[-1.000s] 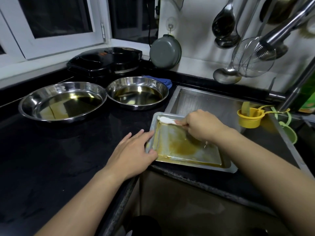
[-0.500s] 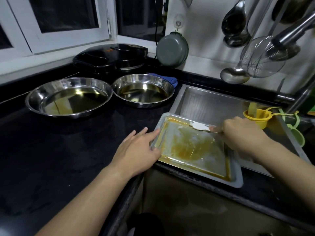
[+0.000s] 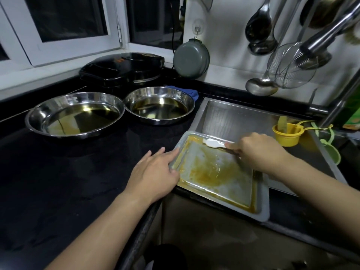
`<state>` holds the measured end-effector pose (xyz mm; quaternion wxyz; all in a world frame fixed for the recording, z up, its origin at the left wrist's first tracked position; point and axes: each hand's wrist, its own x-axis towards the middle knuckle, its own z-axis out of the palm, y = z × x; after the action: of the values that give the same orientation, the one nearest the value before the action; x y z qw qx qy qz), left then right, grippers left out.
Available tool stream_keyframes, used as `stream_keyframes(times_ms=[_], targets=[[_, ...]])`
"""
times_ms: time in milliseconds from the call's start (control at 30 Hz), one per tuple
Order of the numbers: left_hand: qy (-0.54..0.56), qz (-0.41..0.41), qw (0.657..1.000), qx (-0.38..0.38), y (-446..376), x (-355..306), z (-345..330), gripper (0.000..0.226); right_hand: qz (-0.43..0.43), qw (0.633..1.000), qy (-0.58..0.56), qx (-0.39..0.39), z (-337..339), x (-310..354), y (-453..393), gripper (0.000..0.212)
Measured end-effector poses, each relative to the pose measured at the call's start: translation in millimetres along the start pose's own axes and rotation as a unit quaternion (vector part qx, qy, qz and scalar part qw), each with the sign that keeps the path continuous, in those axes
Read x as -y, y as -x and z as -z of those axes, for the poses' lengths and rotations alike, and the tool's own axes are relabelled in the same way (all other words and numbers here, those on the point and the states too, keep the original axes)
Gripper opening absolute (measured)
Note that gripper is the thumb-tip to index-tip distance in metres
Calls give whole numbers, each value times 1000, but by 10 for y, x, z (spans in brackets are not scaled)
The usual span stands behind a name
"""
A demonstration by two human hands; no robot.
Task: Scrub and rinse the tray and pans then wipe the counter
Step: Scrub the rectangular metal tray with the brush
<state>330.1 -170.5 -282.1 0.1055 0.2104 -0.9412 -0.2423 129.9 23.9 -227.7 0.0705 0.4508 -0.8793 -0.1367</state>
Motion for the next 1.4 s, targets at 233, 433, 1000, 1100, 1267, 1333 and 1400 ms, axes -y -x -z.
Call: stream_keyframes(times_ms=[233, 433, 1000, 1100, 1267, 1333, 1400], targets=[[-34, -25, 999, -11, -14, 70, -120, 70, -53, 987, -147, -39, 115, 77, -56, 35], [-92, -55, 993, -58, -8, 47, -117, 69, -46, 991, -113, -59, 212, 802, -414, 38], [-112, -62, 990, -59, -43, 59, -129, 64, -110, 975, -190, -44, 220, 1012, -365, 22], [-106, -61, 991, -63, -42, 42, -123, 64, -172, 971, -162, -31, 127, 675, -51, 23], [-102, -61, 990, -70, -52, 56, -156, 64, -211, 960, -181, -37, 96, 511, 197, 37], [-97, -63, 991, -69, -39, 49, -157, 64, -198, 961, -190, -36, 147, 637, 62, 31], [-90, -66, 991, -73, -45, 48, -150, 64, -167, 964, -203, -48, 184, 833, -123, 28]])
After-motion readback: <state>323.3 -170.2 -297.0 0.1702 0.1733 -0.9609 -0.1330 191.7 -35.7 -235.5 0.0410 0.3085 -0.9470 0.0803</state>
